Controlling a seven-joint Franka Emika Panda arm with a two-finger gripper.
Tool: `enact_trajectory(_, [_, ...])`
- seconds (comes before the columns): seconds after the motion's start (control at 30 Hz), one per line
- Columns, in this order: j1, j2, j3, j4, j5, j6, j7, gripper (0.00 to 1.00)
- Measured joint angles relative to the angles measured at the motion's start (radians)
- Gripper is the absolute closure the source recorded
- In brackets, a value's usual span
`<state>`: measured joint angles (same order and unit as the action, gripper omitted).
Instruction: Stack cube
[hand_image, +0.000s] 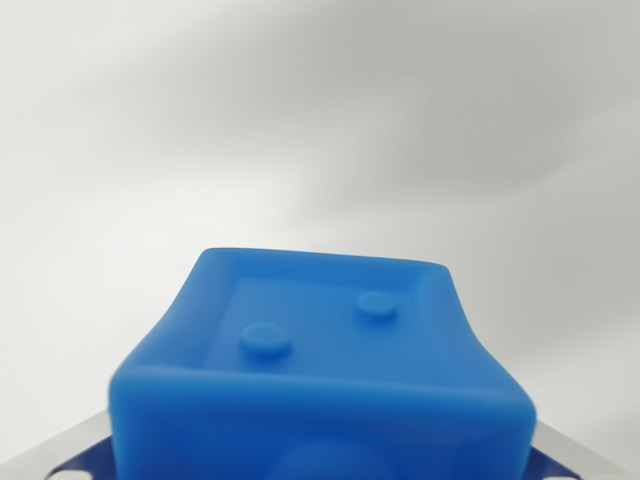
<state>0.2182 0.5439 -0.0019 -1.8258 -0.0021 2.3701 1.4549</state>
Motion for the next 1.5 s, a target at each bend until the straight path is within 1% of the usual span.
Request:
enact_trajectory(0.83, [-0.071, -0.038, 0.000, -0.035, 0.000, 0.000, -0.205, 1.00])
enact_trajectory(1.5, [-0.129, -0.063, 0.000, -0.051, 0.000, -0.009, -0.371, 1.00])
